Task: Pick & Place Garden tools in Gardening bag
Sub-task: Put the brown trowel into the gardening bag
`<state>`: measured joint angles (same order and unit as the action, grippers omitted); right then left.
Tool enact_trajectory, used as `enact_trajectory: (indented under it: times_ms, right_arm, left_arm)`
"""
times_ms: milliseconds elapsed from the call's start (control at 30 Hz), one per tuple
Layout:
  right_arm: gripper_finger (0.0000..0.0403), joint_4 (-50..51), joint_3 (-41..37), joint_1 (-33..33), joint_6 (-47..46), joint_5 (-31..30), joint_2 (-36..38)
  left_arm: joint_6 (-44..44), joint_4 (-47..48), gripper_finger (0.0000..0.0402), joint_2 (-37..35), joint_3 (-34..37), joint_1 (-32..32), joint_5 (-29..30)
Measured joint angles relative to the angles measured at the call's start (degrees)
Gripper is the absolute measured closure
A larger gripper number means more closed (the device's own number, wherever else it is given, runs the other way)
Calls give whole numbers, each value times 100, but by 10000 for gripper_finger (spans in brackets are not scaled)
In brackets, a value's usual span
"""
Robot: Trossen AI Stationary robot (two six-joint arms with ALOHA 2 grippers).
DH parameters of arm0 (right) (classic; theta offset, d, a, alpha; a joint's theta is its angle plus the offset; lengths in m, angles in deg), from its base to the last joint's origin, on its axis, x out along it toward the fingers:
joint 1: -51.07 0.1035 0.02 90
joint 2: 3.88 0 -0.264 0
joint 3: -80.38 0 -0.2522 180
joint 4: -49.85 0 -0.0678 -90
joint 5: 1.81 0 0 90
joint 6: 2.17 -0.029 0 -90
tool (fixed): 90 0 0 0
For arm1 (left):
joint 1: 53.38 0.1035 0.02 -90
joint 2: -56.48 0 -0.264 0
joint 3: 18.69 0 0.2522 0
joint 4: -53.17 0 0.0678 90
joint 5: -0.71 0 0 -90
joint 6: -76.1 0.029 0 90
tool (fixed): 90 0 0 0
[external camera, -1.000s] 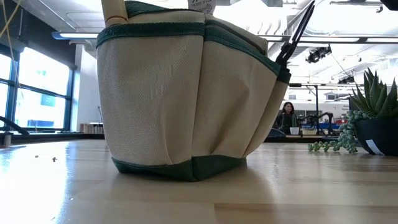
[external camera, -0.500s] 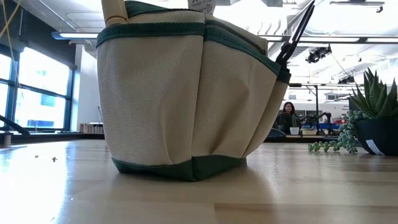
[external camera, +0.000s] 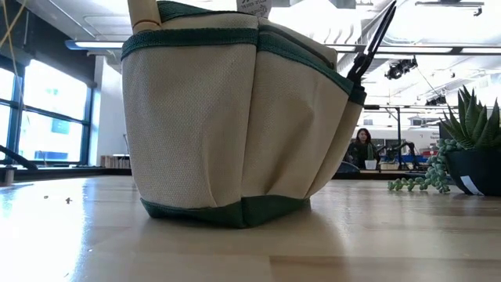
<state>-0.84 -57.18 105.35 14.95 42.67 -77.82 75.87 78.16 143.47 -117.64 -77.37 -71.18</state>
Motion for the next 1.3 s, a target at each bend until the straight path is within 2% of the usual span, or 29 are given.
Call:
enact_trajectory:
  times_ms: [400,600,800,1200,1300]
  right_arm:
    - [147,-788,0,-273,480,118,20]
    - [147,-786,0,-507,506,677,108]
    - [147,-779,0,-749,379,948,259]
    - [147,-418,0,-1597,-405,2504,626]
    - [147,19,139,-1865,-713,2835,673]
  left_arm:
    - [44,-55,347,39,0,0,-72]
    - [44,-24,347,39,0,0,-70]
    - [42,3,347,39,-2,0,-66]
    - [42,79,347,39,-4,0,-61]
    - [42,89,347,39,-4,0,-59]
